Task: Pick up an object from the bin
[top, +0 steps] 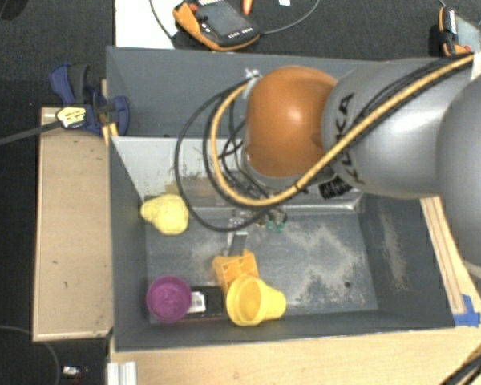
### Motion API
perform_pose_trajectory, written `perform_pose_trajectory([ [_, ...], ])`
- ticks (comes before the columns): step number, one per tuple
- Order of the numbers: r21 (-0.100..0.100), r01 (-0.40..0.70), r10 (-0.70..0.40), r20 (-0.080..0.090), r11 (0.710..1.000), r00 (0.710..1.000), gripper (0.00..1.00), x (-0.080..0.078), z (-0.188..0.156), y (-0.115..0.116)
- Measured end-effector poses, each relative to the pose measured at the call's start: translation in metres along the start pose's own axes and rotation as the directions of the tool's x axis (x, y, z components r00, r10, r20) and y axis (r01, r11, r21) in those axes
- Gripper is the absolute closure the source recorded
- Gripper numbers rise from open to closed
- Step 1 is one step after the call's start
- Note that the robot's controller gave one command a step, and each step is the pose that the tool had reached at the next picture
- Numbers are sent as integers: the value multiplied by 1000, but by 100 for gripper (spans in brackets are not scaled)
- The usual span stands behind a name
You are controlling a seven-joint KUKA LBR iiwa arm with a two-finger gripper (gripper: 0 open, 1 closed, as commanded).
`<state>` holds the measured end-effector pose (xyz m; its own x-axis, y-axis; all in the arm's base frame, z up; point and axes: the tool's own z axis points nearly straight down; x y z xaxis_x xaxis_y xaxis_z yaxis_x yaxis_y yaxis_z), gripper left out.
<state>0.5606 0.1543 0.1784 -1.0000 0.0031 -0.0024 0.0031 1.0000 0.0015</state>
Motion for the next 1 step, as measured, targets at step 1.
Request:
perform_pose_trajectory([
  [1, -2, 434, -434, -7, 901, 901, 0, 58, 110, -26],
])
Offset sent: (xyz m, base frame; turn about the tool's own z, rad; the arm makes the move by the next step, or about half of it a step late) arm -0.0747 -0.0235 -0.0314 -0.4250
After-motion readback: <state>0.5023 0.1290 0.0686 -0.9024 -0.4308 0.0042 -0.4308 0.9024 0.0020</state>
